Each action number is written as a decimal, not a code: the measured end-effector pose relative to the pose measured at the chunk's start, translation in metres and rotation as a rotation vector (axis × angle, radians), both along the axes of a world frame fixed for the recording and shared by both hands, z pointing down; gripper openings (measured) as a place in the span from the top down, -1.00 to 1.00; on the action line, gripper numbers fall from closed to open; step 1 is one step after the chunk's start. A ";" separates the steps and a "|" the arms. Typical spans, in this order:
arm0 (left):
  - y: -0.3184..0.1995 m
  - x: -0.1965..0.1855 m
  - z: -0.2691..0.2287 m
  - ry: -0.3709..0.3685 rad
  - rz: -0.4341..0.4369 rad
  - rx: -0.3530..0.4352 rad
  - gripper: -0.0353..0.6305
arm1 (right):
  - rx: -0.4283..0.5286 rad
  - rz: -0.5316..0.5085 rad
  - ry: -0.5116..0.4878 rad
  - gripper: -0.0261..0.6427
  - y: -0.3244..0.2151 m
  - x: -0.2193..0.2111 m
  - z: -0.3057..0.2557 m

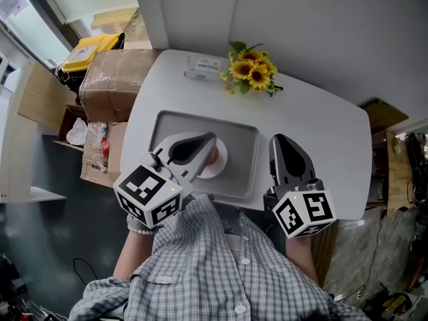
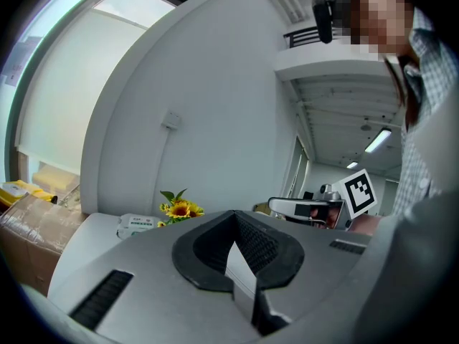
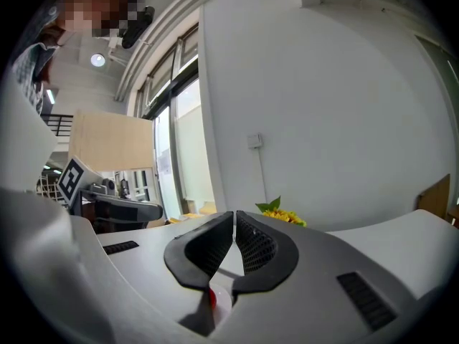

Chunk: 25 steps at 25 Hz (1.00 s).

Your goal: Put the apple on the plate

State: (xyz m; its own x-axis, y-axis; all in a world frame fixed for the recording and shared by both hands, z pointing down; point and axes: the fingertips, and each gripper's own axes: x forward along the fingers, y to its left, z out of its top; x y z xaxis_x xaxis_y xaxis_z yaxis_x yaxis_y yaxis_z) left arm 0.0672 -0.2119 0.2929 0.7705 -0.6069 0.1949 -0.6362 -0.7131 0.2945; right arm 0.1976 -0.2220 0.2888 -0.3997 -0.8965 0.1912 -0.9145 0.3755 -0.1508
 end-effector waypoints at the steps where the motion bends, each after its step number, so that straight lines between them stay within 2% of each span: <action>1: 0.000 0.001 0.000 0.000 0.002 0.000 0.87 | -0.002 0.001 0.003 0.83 0.000 0.000 0.000; 25: 0.002 0.000 0.004 -0.020 0.000 -0.009 0.87 | -0.039 -0.018 0.024 0.83 0.001 -0.004 0.012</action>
State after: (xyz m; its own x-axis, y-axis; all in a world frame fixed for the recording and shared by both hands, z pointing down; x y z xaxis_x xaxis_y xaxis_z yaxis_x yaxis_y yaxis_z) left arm 0.0676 -0.2100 0.2970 0.7666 -0.6047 0.2157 -0.6417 -0.7106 0.2886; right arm 0.1940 -0.2210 0.3005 -0.4106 -0.8809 0.2355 -0.9111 0.3864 -0.1433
